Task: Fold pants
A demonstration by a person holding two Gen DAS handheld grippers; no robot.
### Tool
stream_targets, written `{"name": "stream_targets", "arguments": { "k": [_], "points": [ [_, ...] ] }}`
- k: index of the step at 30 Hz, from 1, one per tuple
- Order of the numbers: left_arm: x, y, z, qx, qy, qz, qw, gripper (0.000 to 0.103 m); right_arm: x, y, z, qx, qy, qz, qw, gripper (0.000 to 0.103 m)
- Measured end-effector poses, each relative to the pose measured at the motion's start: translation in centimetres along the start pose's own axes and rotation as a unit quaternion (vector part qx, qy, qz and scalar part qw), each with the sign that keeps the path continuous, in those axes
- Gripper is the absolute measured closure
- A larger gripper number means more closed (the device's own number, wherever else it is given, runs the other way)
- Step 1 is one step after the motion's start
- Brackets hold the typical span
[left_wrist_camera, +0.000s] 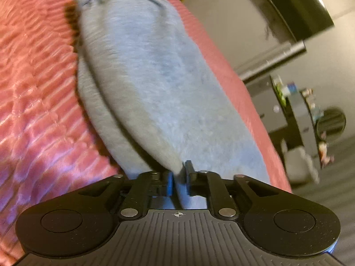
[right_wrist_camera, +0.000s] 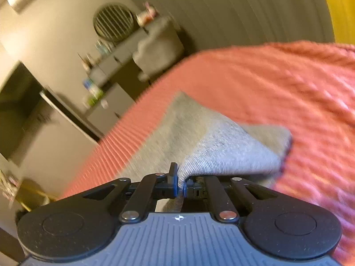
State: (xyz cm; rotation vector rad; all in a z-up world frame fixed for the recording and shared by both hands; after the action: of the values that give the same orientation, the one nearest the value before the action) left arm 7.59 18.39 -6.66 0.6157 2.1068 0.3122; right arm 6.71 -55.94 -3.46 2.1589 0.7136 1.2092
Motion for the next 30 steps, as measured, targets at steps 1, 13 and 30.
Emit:
{"name": "stream_targets", "arguments": {
  "k": [1,13,30],
  "points": [
    [0.5,0.4,0.1,-0.007,0.009,-0.014,0.9998,0.08,-0.1,-0.3,0.5,0.017,0.001,-0.003,1.0,0.096],
    [-0.6,2.5,0.4,-0.026,-0.035,-0.042,0.9982,0.095,0.0,0.7,3.0,0.058,-0.004,0.047,0.997,0.1],
    [-2.6,1.3,-4.0,-0.108,0.121,0.15,0.9754,0.053,-0.8,1.4,0.0,-0.029,-0.186,-0.179,0.966,0.05]
  ]
}}
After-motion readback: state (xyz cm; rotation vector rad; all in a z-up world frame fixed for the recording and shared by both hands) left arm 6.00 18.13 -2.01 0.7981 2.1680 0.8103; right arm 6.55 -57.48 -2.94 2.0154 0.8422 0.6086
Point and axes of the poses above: each gripper's, at about its wrist camera, not at the fingertips, and z roughly the way its jaws point, x to its left, y to its top, the point moved 2 cm from there along z, roughly the way its jaws point, and after that the axes turned 10 degrees about -x, right-handed, at the moved point
